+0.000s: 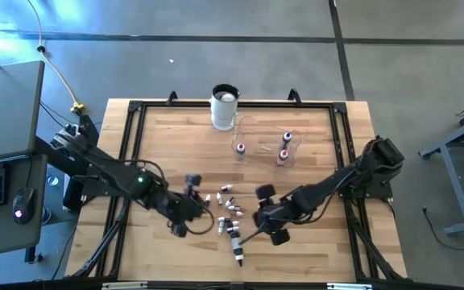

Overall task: Pick & Place food coloring
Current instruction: Put the large black food coloring bottle into the transparent container

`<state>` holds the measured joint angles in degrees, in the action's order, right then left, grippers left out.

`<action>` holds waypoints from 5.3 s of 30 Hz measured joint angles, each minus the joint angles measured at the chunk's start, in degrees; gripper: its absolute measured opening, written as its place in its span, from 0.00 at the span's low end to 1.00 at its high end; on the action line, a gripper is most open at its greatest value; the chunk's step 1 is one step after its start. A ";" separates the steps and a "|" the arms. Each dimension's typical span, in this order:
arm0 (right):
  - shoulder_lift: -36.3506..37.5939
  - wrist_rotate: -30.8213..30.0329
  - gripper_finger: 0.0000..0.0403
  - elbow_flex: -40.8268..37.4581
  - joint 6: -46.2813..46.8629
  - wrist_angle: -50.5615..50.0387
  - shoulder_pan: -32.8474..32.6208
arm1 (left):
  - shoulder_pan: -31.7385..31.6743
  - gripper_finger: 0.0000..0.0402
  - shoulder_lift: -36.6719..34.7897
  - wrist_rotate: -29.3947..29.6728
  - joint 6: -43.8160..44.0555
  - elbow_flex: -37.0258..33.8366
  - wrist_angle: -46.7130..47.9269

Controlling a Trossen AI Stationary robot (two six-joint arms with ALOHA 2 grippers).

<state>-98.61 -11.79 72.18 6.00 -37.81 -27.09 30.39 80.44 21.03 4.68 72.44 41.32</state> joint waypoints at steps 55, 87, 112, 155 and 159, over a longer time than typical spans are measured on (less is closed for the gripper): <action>8.44 -19.49 0.33 0.02 8.00 -2.86 -13.09 | -12.01 0.24 29.46 -46.86 -21.29 1.92 -39.38; 8.44 -19.34 0.33 0.02 8.08 -3.11 -13.05 | -11.21 0.52 37.22 -41.07 -31.44 1.96 -38.91; 8.44 -20.17 0.33 0.02 8.93 -3.06 -13.05 | -11.26 0.34 37.62 -37.93 -27.16 1.84 -37.58; 25.54 -62.80 0.33 -4.92 35.76 -15.19 -30.56 | -20.70 0.37 29.78 -27.67 -12.74 1.98 -77.51; 25.65 -67.86 0.33 -13.74 28.87 -1.58 -31.68 | -21.11 0.37 28.67 -27.03 -13.52 1.82 -76.78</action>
<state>-72.96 -79.66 58.44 34.88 -39.38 -58.78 9.28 109.10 -6.00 -8.84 74.26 -35.46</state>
